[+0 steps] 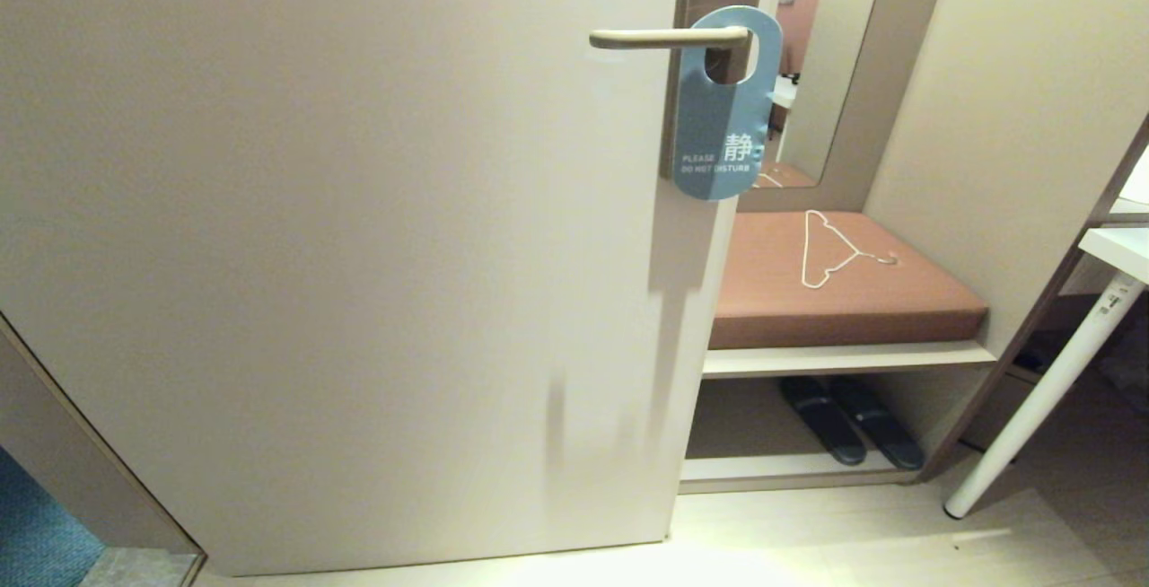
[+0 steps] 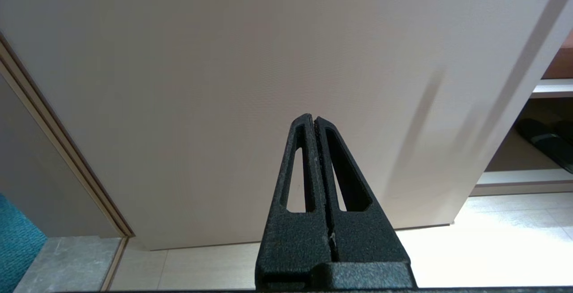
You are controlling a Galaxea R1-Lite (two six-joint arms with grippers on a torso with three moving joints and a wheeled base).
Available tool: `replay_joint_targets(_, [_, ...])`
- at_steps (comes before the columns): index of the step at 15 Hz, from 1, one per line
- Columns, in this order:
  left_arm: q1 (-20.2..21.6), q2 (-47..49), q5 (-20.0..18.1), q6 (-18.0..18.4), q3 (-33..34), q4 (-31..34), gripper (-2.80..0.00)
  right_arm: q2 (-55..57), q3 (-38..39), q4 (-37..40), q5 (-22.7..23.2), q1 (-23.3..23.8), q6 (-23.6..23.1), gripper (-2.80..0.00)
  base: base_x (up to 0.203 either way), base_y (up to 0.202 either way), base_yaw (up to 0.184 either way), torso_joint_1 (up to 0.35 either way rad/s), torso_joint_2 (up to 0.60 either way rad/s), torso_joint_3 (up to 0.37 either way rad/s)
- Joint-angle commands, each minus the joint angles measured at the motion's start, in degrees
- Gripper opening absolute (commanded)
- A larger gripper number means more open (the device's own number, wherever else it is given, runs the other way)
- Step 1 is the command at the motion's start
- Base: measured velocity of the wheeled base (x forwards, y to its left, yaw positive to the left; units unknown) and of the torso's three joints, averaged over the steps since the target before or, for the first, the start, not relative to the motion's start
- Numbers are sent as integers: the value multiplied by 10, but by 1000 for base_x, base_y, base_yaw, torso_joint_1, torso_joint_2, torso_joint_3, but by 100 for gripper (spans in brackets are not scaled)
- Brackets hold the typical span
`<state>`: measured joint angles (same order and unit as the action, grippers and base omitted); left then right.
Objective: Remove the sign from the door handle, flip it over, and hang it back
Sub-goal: Take down the sign
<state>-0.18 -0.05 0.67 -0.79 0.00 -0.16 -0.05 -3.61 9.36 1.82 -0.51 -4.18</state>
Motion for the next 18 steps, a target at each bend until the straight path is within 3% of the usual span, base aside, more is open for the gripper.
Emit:
replay_joint_targets(1, [0,0,0,0,0,0,-280,0,0,0,0,0,0,-280,0,0,0,0,0,0])
replay_joint_targets(18, [0,0,0,0,0,0,-280,0,0,0,0,0,-1,-280,0,0,0,0,0,0])
